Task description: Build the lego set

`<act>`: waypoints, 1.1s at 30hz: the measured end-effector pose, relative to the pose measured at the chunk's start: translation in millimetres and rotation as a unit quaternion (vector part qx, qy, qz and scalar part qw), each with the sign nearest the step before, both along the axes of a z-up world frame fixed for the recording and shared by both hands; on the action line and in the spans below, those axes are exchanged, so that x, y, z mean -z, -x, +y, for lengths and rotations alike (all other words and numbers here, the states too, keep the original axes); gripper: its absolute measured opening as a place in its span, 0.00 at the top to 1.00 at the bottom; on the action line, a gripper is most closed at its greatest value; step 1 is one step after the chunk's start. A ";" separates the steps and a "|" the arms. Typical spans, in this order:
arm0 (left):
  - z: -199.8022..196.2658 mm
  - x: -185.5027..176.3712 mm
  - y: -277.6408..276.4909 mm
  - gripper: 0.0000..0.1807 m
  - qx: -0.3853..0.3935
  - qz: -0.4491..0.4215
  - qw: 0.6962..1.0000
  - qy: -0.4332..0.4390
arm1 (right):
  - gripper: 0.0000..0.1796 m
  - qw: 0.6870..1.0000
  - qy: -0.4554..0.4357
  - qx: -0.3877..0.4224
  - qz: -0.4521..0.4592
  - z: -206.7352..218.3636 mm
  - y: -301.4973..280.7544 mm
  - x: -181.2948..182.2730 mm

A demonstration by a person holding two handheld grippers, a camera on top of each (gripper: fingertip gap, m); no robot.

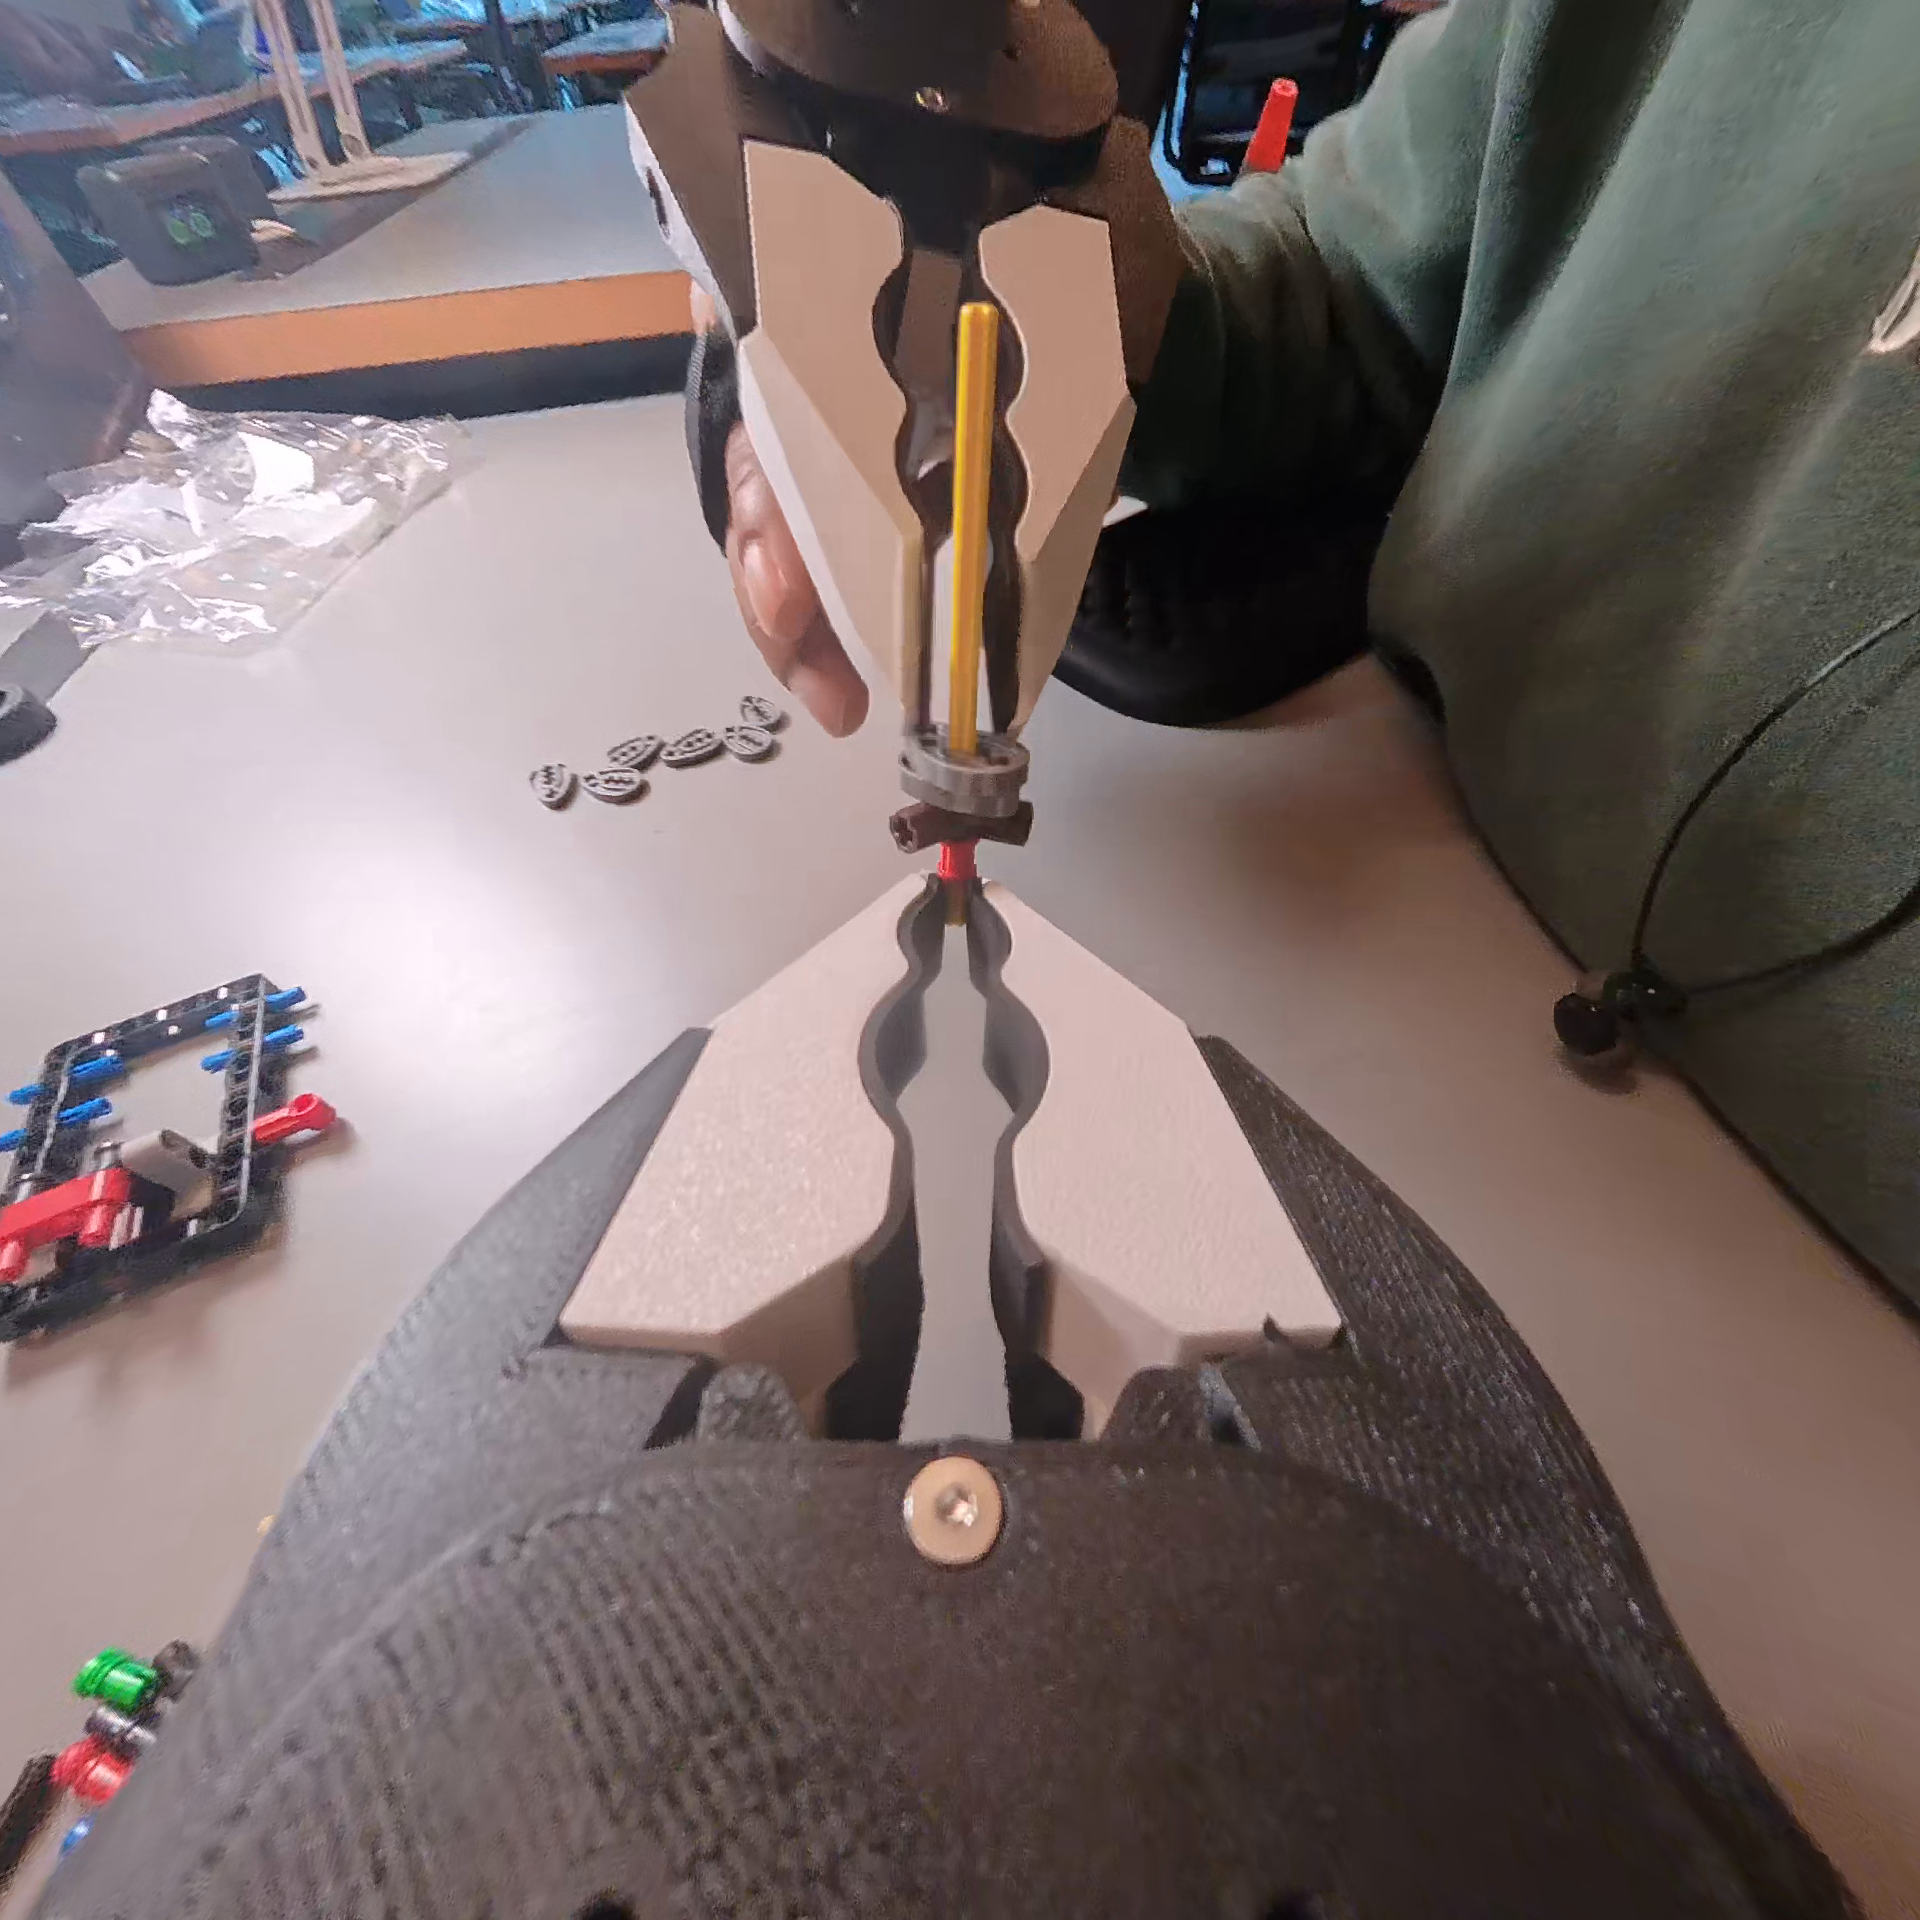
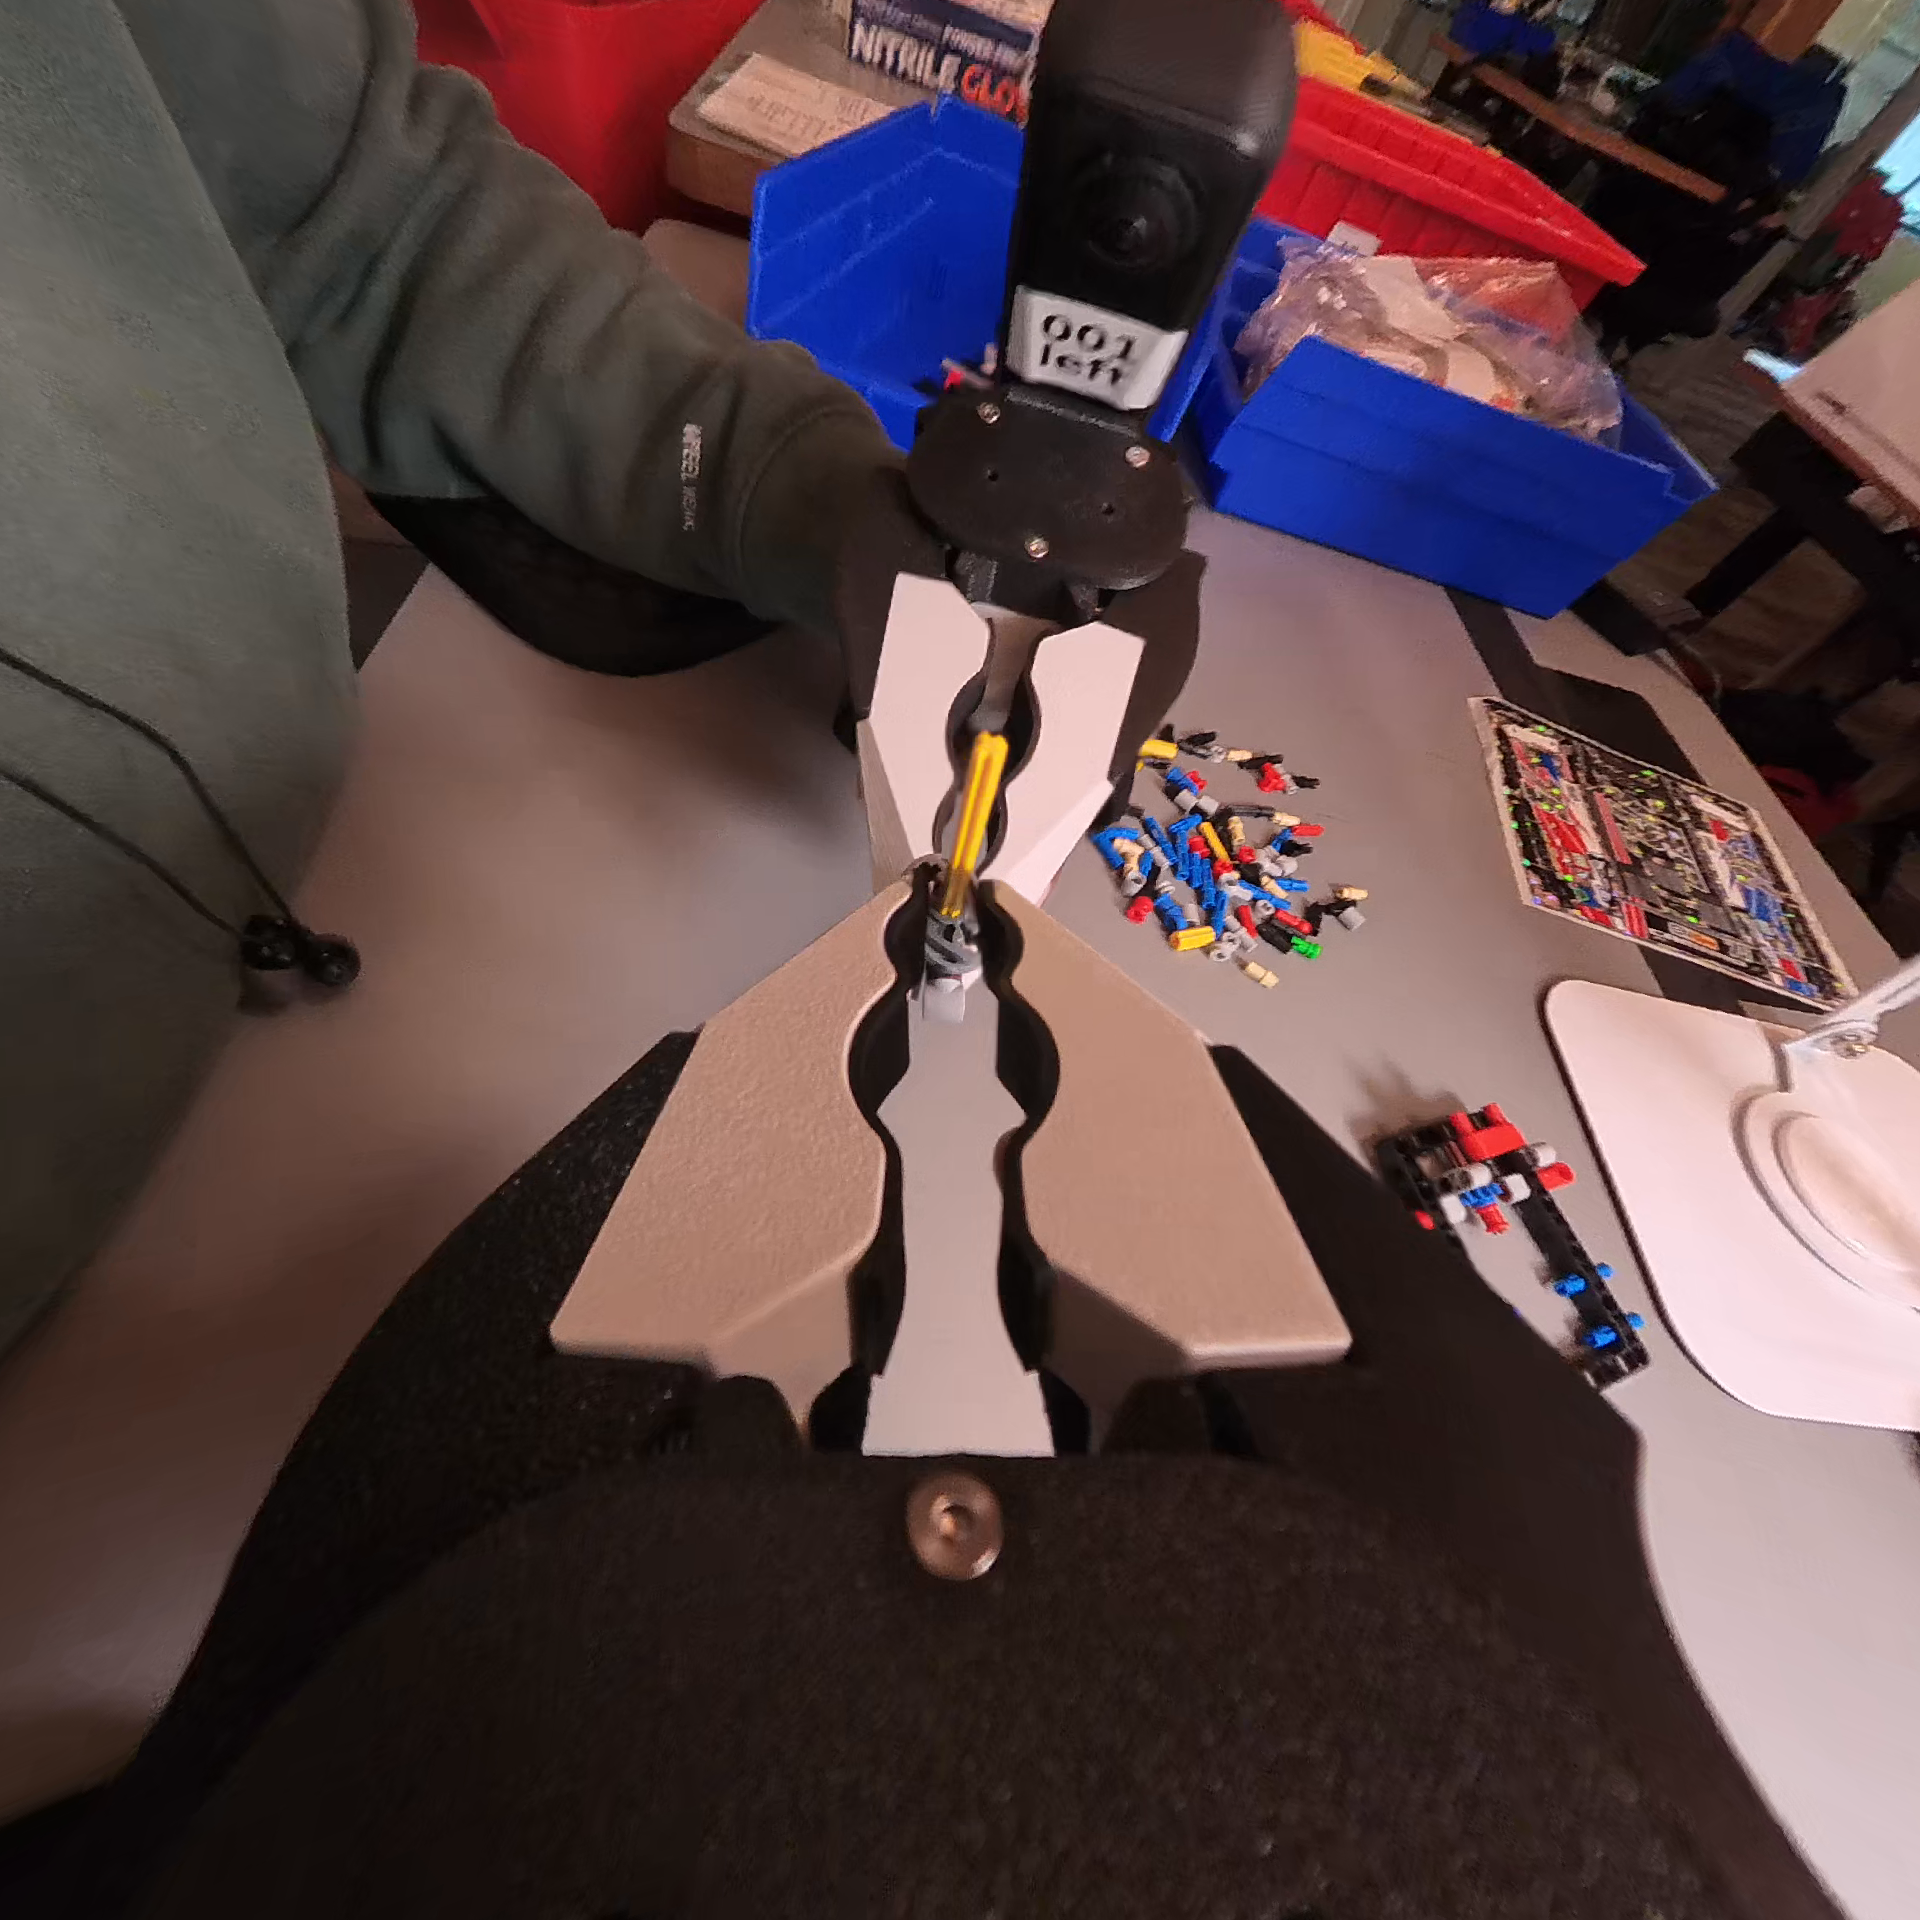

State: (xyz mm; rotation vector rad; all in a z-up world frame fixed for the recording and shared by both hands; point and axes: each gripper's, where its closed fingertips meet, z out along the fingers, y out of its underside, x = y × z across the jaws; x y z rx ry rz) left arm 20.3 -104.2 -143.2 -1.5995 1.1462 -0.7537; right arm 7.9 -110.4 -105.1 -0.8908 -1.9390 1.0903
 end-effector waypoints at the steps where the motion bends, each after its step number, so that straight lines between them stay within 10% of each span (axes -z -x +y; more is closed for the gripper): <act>1: 1.5 -1.9 2.5 0.99 -0.006 -0.006 1.000 -0.002 | 0.93 1.000 0.010 -0.001 0.006 0.9 -0.1 -4.0; 17: 23.2 6.8 26.3 0.97 -0.082 0.008 0.997 0.000 | 0.99 0.998 -0.017 0.035 0.051 14.3 5.7 -12.1; 25: 48.0 -13.0 56.8 0.81 -0.184 -0.035 0.982 -0.016 | 0.99 0.989 -0.025 0.112 0.092 49.2 12.1 -16.1; 28: 53.6 -24.2 61.4 0.60 -0.214 -0.063 0.975 -0.010 | 0.99 0.985 -0.038 0.132 0.105 58.9 14.4 -13.0; 33: 54.6 -36.9 63.9 0.61 -0.225 -0.094 0.970 -0.025 | 0.99 0.985 -0.043 0.125 0.113 56.6 16.4 -6.7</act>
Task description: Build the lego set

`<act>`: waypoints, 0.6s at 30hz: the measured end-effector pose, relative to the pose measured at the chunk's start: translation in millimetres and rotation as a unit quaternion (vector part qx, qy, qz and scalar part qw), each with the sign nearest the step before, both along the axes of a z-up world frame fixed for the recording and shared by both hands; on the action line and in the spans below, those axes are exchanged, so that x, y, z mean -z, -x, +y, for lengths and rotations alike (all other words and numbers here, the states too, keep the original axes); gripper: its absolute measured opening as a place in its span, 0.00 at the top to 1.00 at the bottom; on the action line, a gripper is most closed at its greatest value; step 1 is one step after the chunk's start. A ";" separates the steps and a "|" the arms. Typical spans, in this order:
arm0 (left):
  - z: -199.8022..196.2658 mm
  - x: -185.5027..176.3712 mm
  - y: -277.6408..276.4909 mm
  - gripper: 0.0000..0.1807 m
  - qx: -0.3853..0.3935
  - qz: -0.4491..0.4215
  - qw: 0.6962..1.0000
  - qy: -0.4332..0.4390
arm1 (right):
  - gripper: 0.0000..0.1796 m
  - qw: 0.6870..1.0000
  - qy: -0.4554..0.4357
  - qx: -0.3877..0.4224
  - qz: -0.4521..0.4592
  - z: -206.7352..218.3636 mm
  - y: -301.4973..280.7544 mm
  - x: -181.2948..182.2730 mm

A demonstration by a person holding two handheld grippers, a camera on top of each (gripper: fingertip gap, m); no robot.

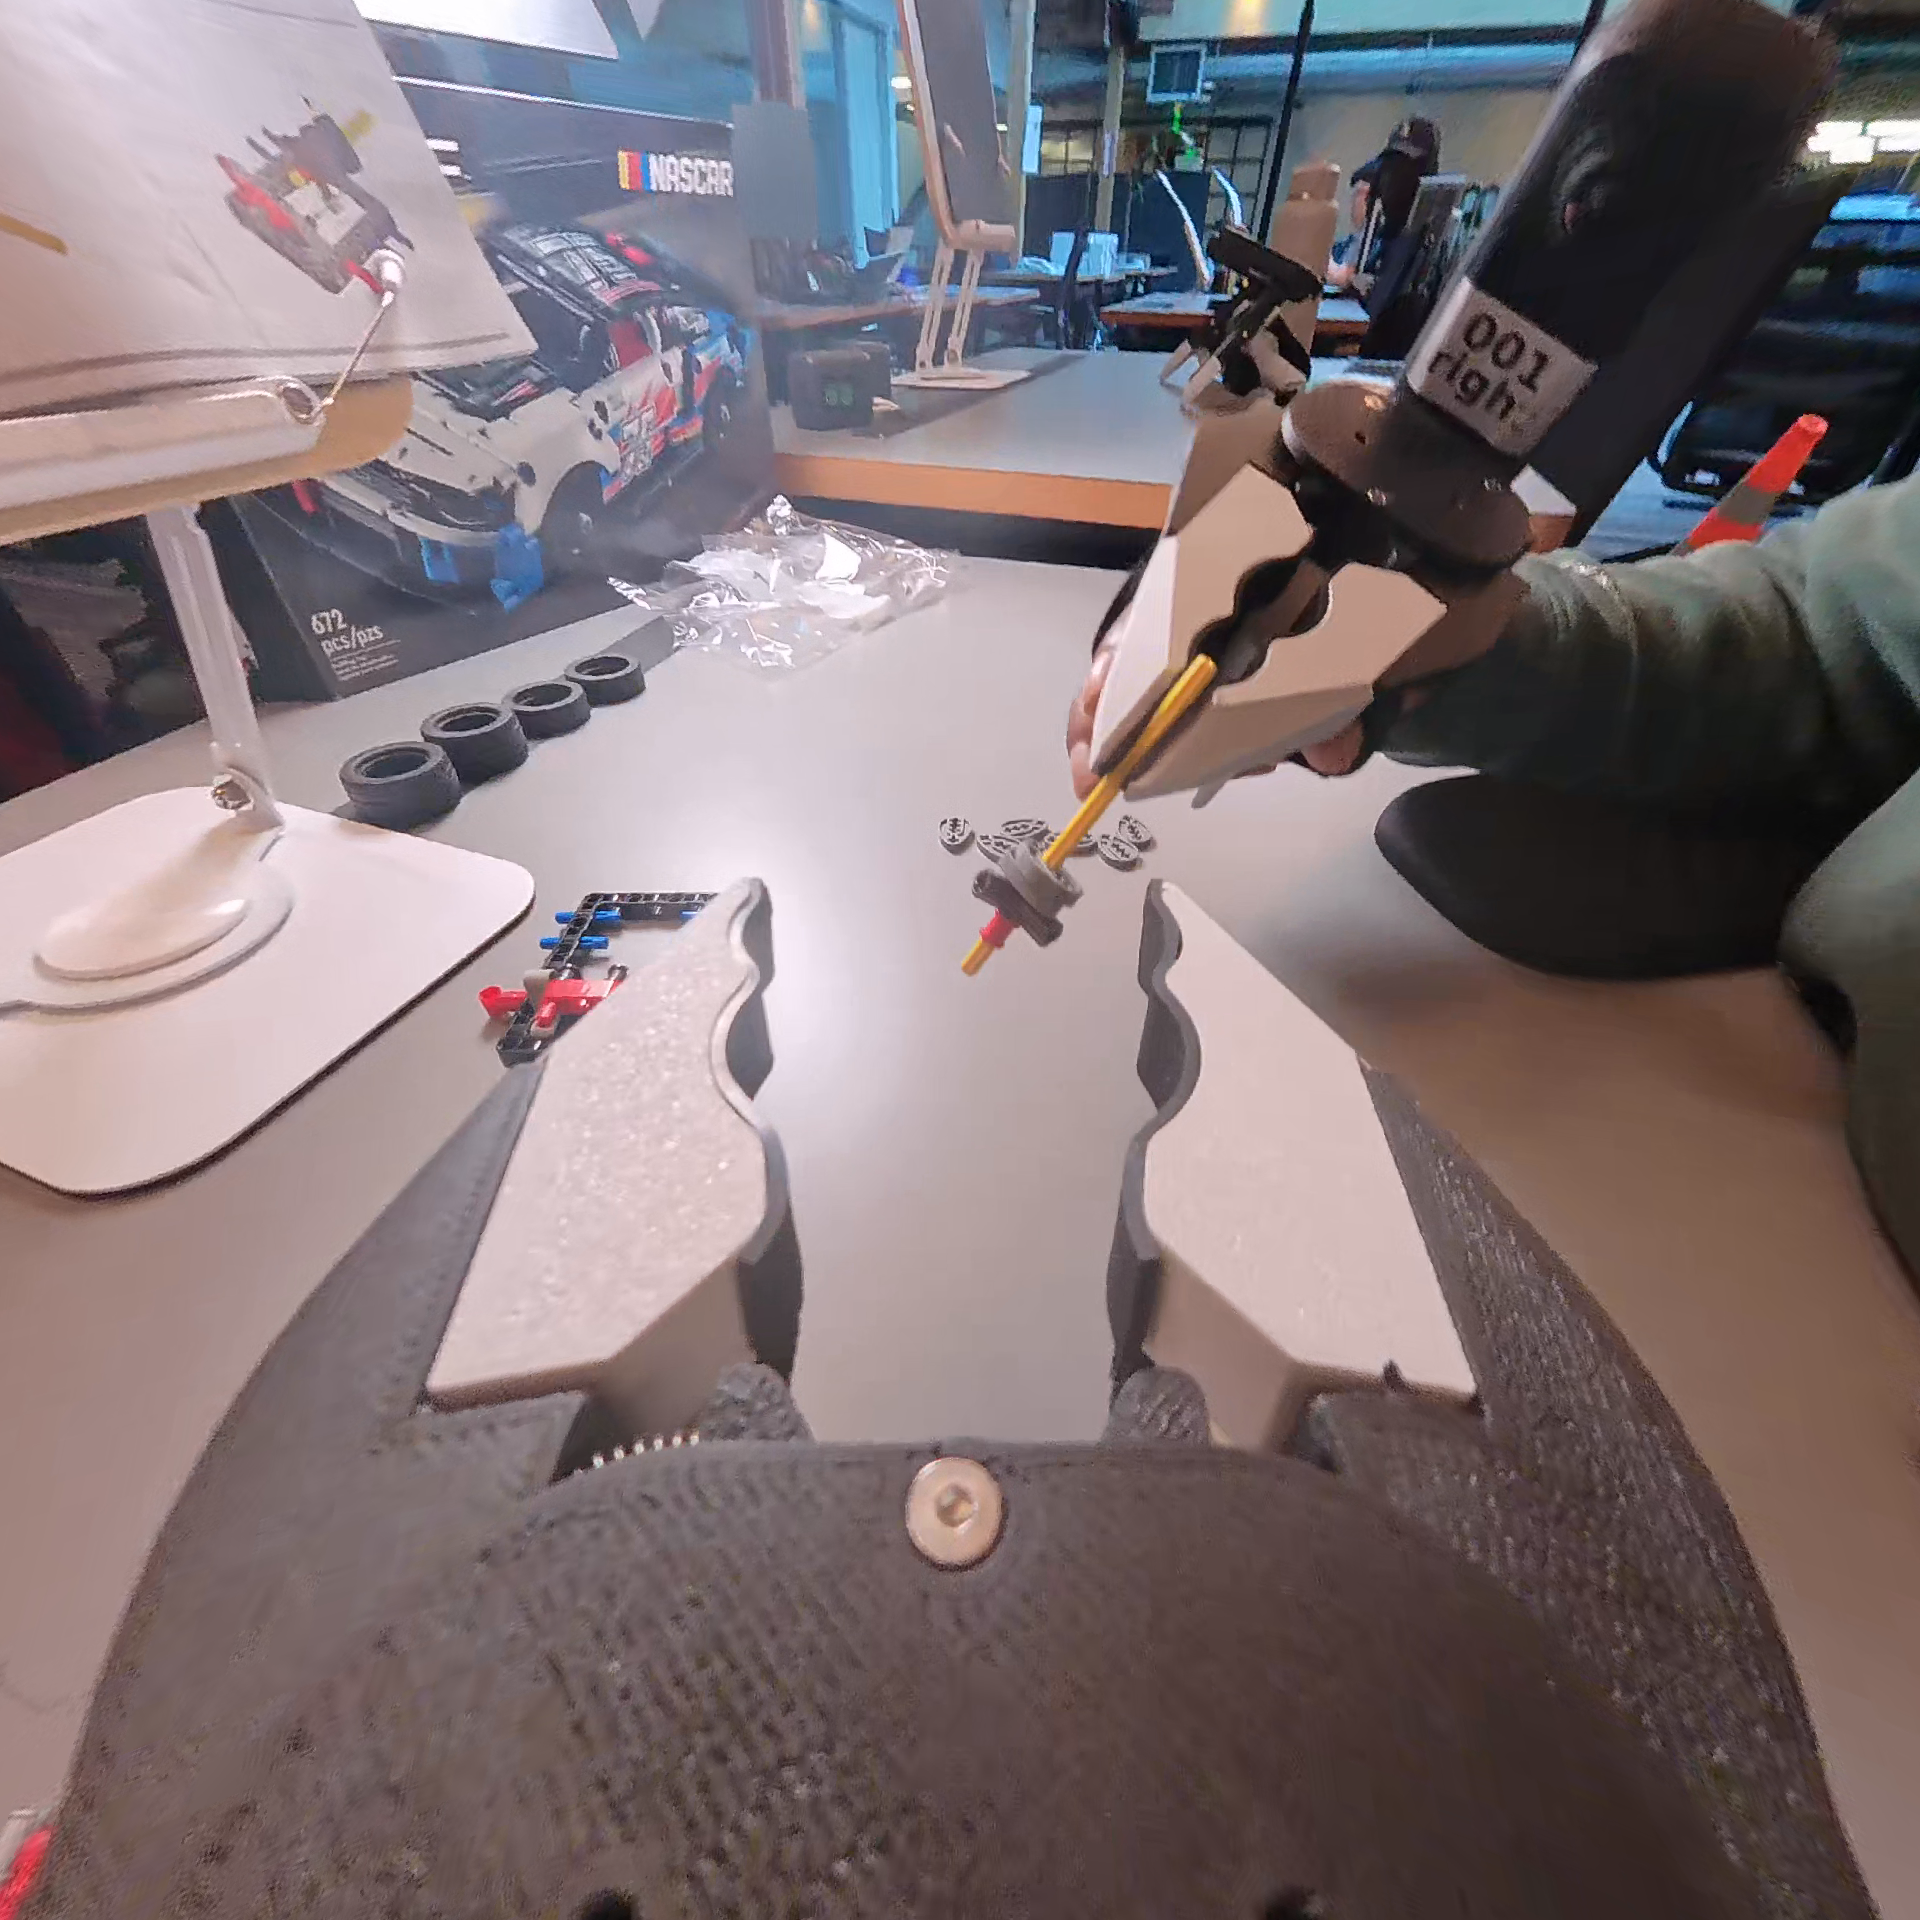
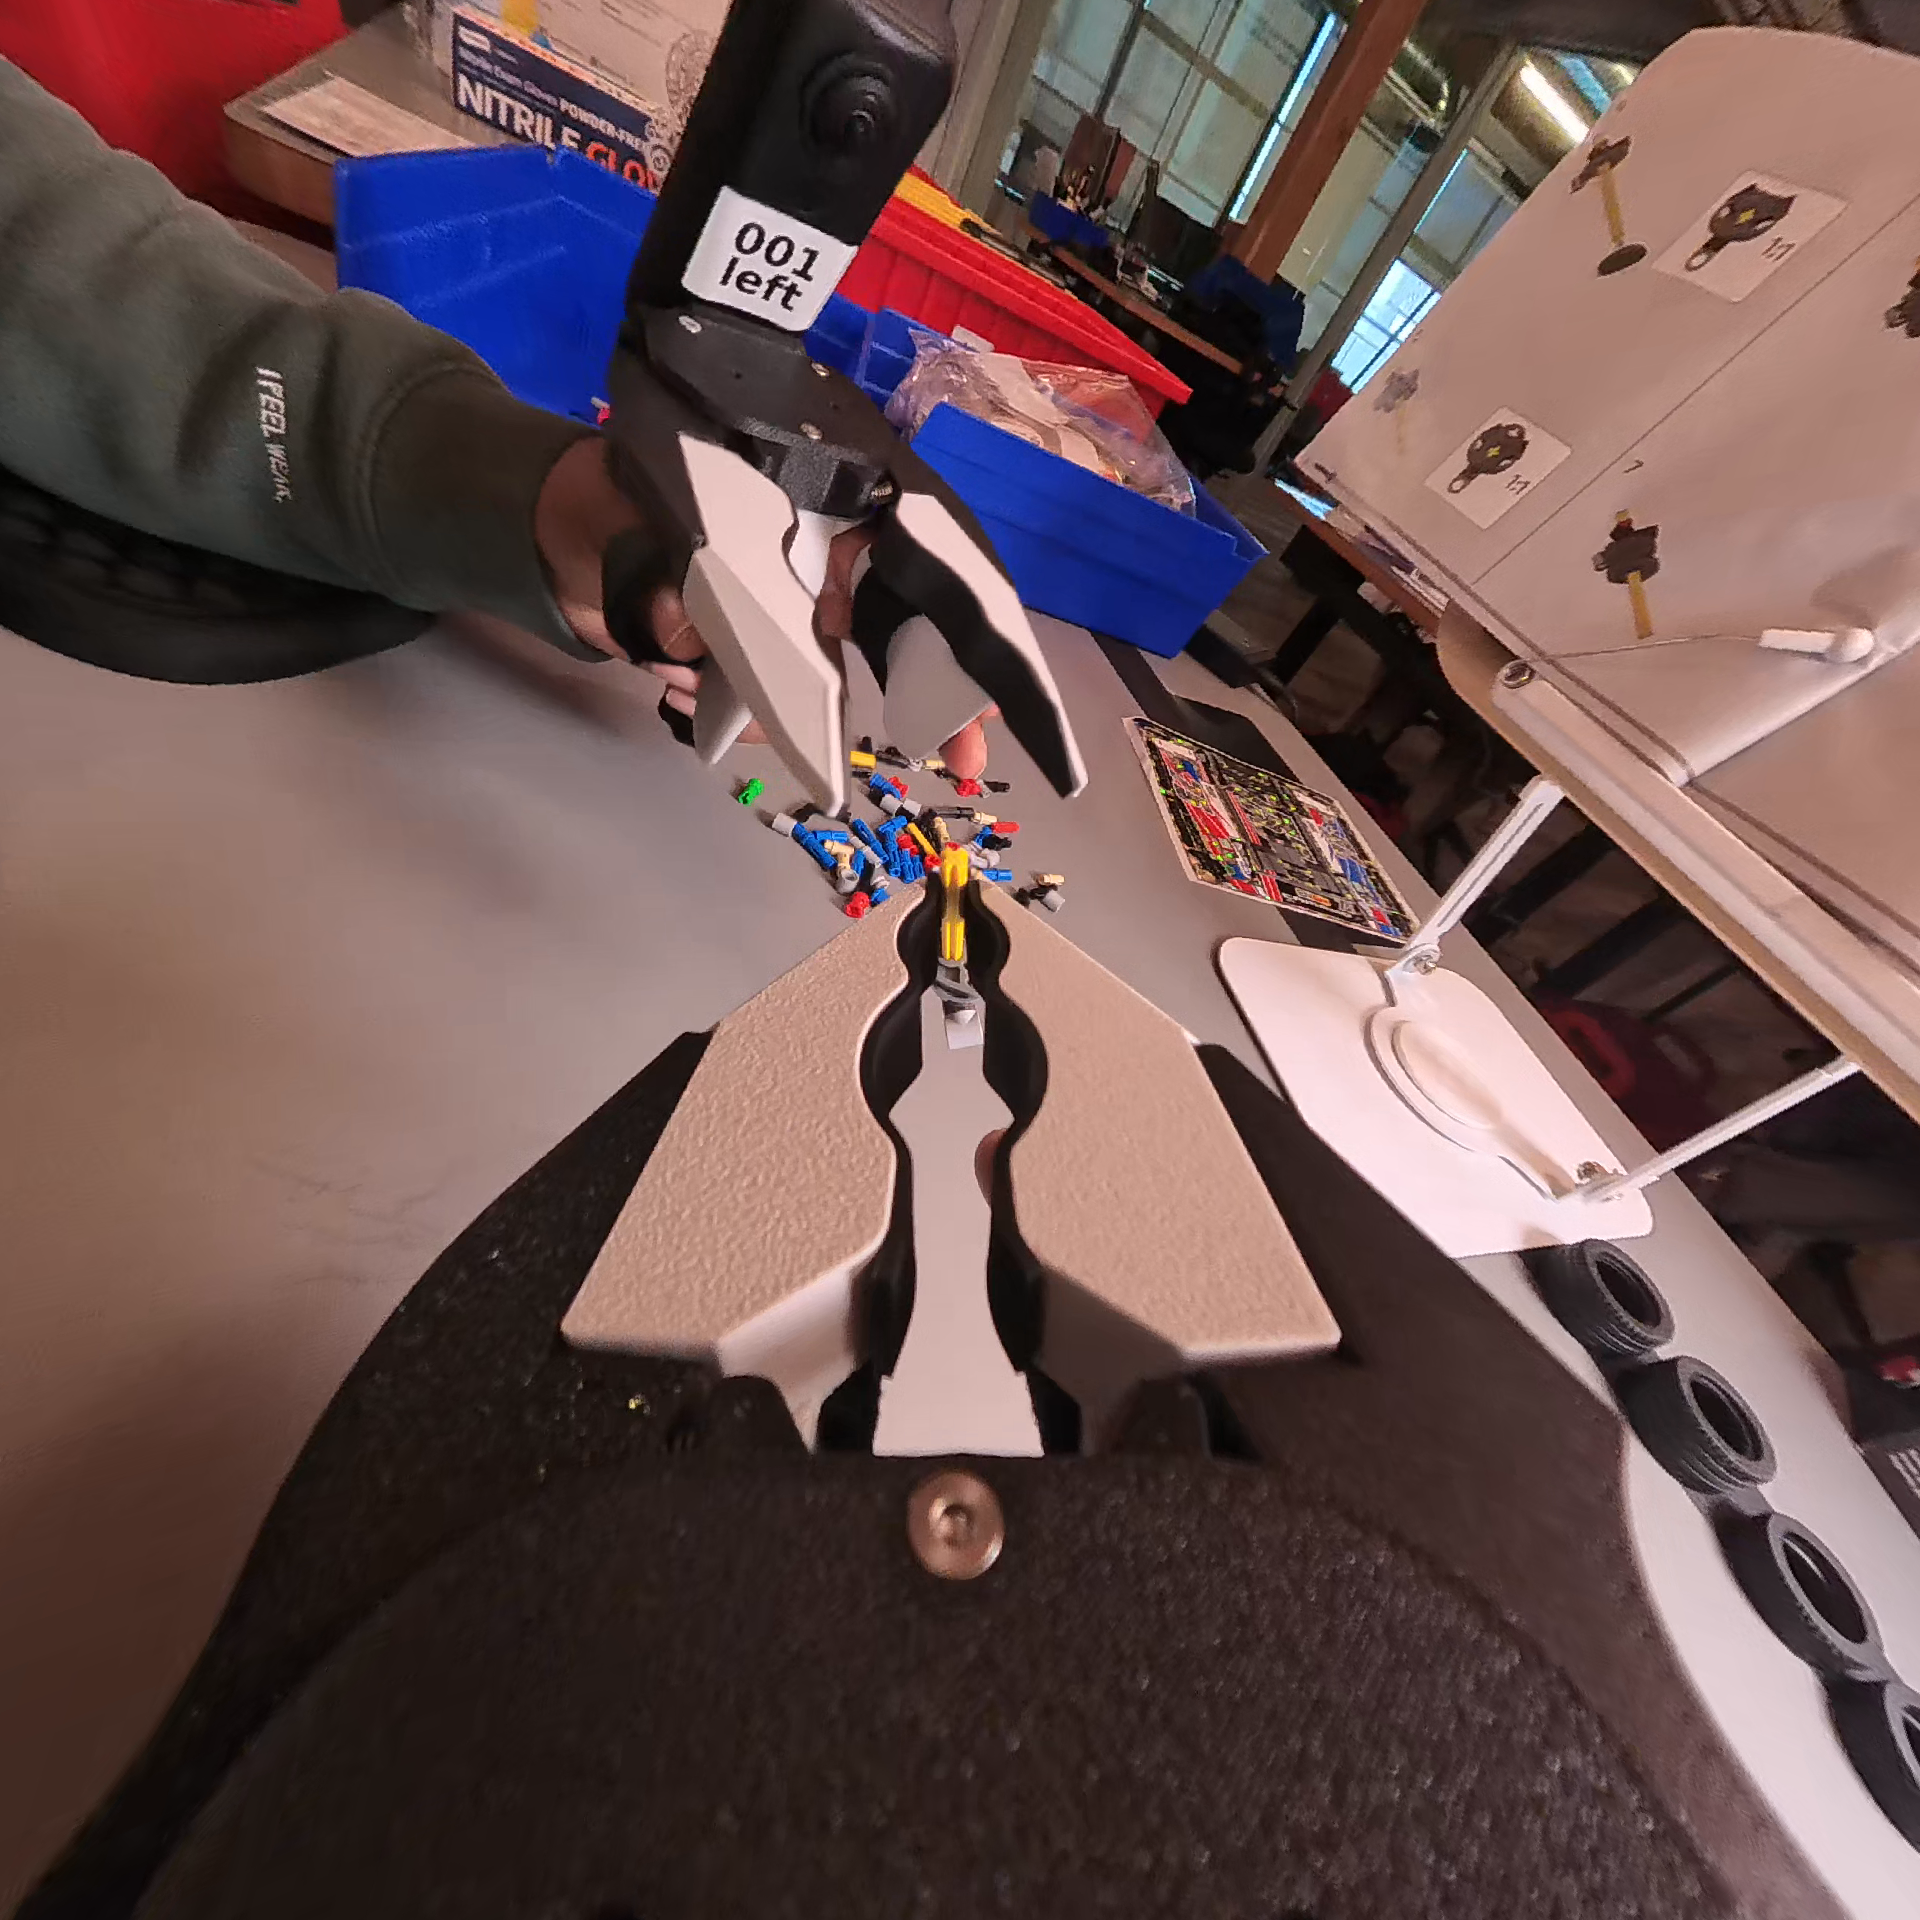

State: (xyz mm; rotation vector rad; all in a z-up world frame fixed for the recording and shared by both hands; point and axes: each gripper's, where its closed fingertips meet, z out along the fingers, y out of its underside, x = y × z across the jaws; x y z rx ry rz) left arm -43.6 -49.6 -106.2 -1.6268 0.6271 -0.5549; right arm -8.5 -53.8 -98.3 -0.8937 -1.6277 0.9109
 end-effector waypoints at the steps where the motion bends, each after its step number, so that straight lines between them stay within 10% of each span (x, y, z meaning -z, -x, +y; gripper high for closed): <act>1: 0.9 -0.9 1.1 0.62 -0.003 -0.009 1.000 0.003 | 0.99 1.000 -0.003 -0.001 -0.004 -0.7 0.4 2.5; 10: 8.5 22.5 8.3 1.00 -0.045 0.052 0.997 0.034 | 0.99 1.000 -0.027 0.011 -0.003 1.8 2.9 10.2; 18: 5.1 28.6 -3.0 0.95 -0.029 0.097 0.995 0.014 | 0.99 0.999 -0.040 0.029 0.023 7.2 4.8 9.5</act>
